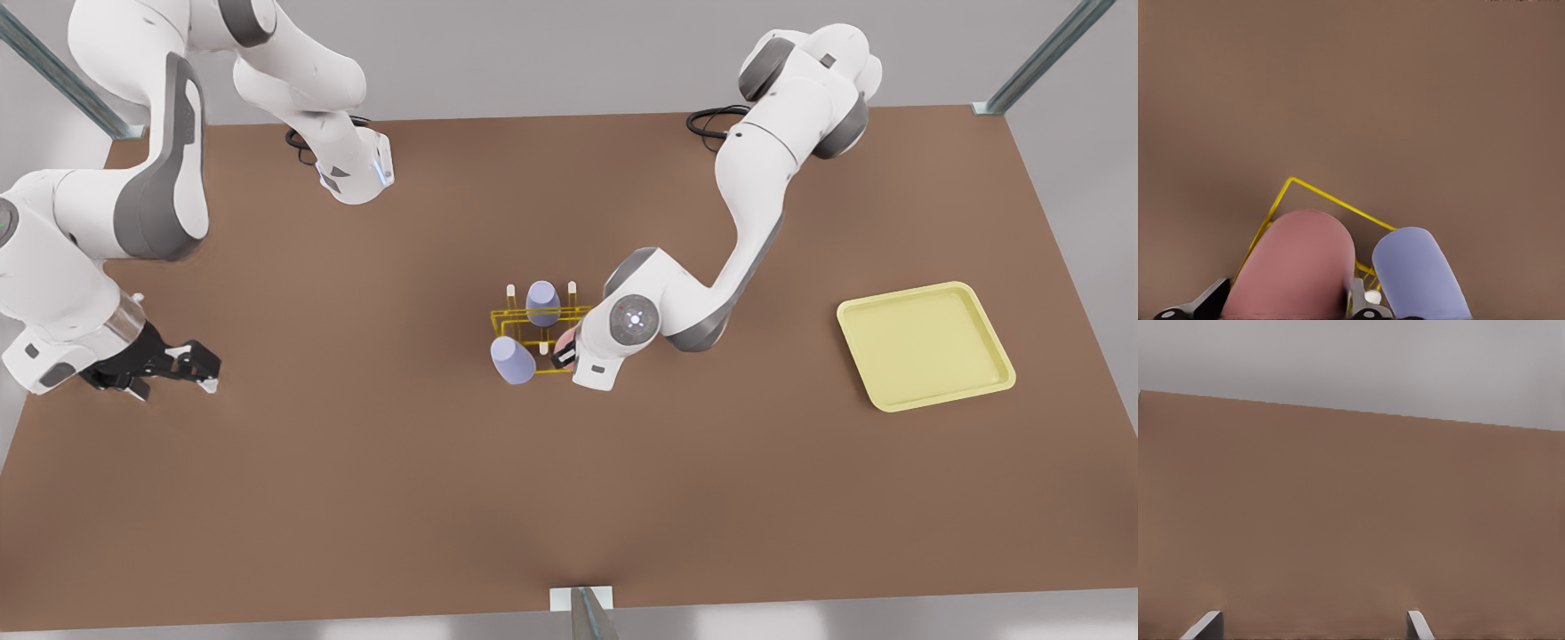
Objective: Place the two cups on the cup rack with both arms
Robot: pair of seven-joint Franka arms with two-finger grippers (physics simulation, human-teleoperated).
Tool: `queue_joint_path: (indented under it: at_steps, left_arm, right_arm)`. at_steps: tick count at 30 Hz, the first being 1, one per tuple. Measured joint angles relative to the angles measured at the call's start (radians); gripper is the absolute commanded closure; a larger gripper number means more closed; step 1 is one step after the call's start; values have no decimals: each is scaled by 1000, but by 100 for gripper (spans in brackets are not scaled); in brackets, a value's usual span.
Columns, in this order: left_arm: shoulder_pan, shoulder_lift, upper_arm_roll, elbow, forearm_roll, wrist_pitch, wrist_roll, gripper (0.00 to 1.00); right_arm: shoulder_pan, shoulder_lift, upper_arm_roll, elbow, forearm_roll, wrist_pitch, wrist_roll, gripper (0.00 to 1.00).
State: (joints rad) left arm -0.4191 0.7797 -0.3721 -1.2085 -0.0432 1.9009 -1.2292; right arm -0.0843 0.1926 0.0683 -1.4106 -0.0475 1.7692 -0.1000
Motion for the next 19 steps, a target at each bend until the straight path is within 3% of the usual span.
queue_joint_path:
  at_steps: [5,12,14,16,19]
  left_arm:
    - [5,-1,5,-6,18,-8,-30,0]
    - [424,-210,33,72,150,-321,165,0]
    - [396,-400,153,-122,168,-363,300,0]
    - [344,-468,242,-123,172,-413,421,0]
    - [329,-483,271,-95,166,-477,580,0]
  right_arm:
    - [-17,-116,-4,-56,-3,-151,-15,0]
    - [-13,-134,-7,-62,16,-227,-26,0]
    - [-11,-134,-12,-61,29,-239,-23,0]
    - [-13,-131,-15,-62,37,-249,-21,0]
    - [-21,-130,-16,-62,42,-258,-19,0]
